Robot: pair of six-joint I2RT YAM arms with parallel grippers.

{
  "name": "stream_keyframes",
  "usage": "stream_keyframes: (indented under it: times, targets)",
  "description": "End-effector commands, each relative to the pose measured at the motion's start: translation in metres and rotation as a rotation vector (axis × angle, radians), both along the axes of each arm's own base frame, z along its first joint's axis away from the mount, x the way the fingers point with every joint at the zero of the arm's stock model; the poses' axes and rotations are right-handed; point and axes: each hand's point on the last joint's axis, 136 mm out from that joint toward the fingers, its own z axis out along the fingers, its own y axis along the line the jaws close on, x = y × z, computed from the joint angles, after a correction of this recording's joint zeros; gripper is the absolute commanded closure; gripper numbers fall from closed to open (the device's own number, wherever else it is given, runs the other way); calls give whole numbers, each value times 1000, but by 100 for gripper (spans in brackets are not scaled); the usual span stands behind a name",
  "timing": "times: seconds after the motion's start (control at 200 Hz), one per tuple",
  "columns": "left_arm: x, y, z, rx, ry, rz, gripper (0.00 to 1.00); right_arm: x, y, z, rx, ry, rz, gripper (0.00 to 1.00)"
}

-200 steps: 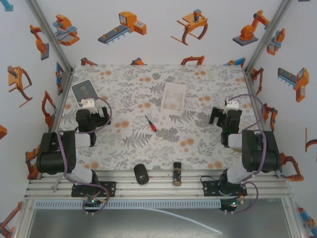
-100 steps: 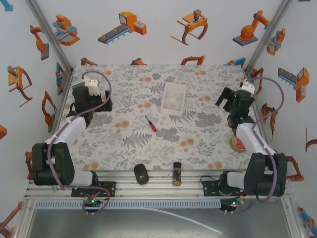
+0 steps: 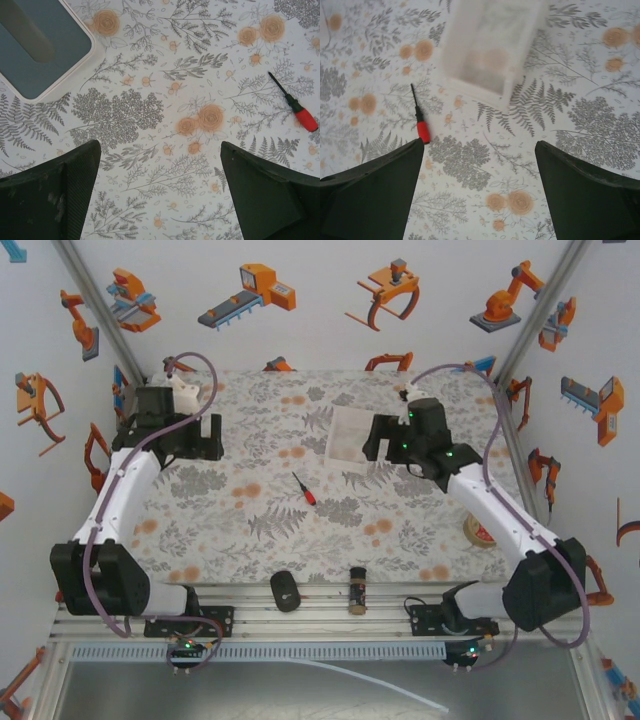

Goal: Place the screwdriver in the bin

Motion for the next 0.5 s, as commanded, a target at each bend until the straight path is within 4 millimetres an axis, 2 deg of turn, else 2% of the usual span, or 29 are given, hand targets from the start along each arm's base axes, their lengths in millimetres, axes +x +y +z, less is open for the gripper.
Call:
stream_keyframes:
  times: [0.0, 0.075, 0.145, 0.245, 0.34, 0.496]
  targets:
    - [-20, -7, 10, -24, 31, -40, 3, -11, 17, -19, -121, 88, 54, 20]
    - [-23, -9, 9, -39, 40, -41, 3, -10, 38, -35, -241, 108, 69, 20]
    - [-25, -8, 7, -31, 52, -34, 3, -10, 66, -49, -322, 125, 121, 22]
    - [-29, -6, 6, -13, 68, -43, 3, -13, 109, -70, -352, 163, 211, 25]
    - [-34, -5, 8, -2, 65, -51, 3, -17, 145, -88, -358, 194, 288, 34]
    - [-40, -3, 12, 6, 48, -43, 3, -18, 171, -114, -360, 236, 320, 34]
